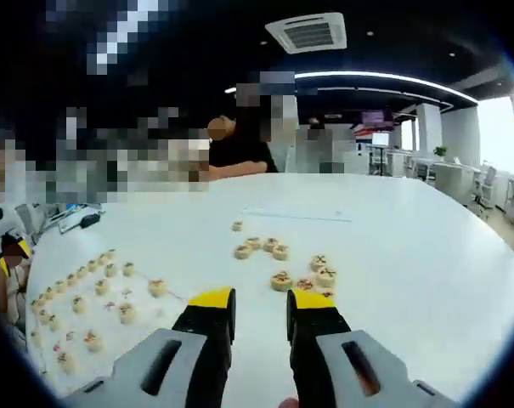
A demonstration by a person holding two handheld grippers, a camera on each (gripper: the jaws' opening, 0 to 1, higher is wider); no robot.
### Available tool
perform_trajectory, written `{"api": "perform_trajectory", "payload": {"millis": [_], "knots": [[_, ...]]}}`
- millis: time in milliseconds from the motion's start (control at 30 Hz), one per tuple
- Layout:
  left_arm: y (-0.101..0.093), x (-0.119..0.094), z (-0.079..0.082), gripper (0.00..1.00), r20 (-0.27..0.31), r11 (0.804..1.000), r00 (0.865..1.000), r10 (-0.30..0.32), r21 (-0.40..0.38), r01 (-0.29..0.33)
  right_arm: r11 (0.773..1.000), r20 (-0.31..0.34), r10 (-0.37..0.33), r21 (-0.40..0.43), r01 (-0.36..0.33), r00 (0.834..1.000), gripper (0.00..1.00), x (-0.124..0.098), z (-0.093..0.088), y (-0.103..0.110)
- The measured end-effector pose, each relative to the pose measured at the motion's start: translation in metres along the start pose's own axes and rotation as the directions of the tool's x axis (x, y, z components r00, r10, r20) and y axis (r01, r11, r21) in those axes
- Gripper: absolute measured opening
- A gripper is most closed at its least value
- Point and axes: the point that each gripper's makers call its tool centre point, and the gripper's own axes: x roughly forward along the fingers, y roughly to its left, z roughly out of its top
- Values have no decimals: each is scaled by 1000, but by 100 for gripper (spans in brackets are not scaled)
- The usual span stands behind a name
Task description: Pick up the chess pieces one by one and place each piece onto its starting position on the chessboard, setting the pieces on their correct points until all the chess pieces are arranged in the starting layout
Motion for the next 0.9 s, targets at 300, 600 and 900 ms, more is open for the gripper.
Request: {"api": "perform_trajectory", "payload": {"millis": [300,600,900], "knots": [[1,2,-1,39,-2,1000,1000,-1,-4,1,993,-58,-108,-41,106,992,26,18,-23,-46],[2,1,0,38,3,1000,1000,4,-3,-4,994,-85,-104,-39,101,991,25,40,-29,-53],[3,0,1,38,7,1000,1000,6,-5,-6,993,-73,-115,-40,112,991,19,39,-24,-52]]}}
